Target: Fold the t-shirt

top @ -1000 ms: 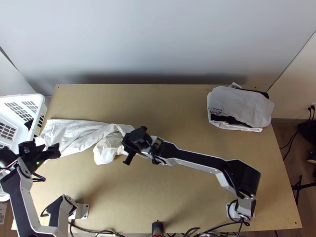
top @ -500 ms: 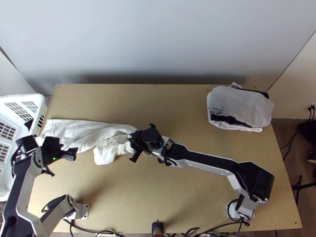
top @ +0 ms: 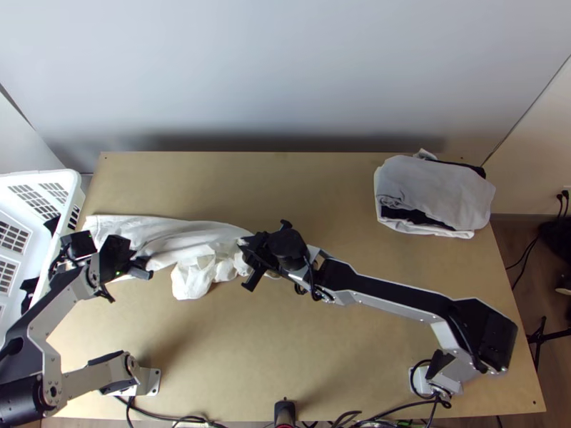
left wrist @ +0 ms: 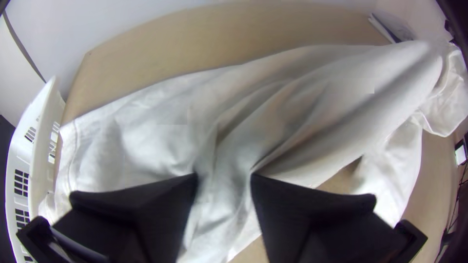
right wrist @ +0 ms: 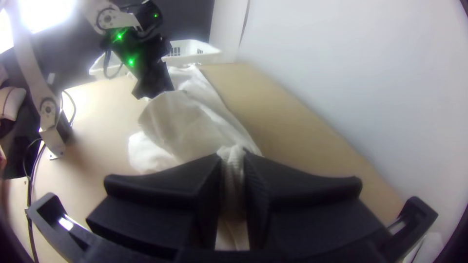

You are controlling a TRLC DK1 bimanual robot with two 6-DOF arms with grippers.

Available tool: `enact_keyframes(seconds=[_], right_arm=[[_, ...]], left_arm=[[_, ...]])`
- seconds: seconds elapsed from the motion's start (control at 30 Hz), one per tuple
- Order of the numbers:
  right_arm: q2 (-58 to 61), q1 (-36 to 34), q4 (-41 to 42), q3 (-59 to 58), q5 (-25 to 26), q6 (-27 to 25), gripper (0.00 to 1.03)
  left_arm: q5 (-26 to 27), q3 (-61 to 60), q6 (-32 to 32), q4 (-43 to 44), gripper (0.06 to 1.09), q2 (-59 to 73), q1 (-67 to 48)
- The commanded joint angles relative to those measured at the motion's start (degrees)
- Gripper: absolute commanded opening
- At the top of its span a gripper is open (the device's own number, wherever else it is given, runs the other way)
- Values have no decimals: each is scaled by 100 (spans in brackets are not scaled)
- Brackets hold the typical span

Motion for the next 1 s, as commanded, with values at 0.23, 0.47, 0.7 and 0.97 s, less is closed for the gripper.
enact_keyframes(seconds=[0.23,0.47,0.7,0.97], right_arm=[[-970,-679,7,672,230,383,3],[-2051,-1013,-28,1155,397,682,3],[-3387,-1461,-1311,1911,283,1640,3],[-4503,-969,-3350,2298,-1273,1746,3]], left_arm=[[739,2631,-2407,-1072,9,-632,166],[1565,4723,-4710,-1388,9,-1124,166],[2347,5936,-6010,-1380,9,-2038,254],[4298,5593,-6151,-1731,9,-3655,227]])
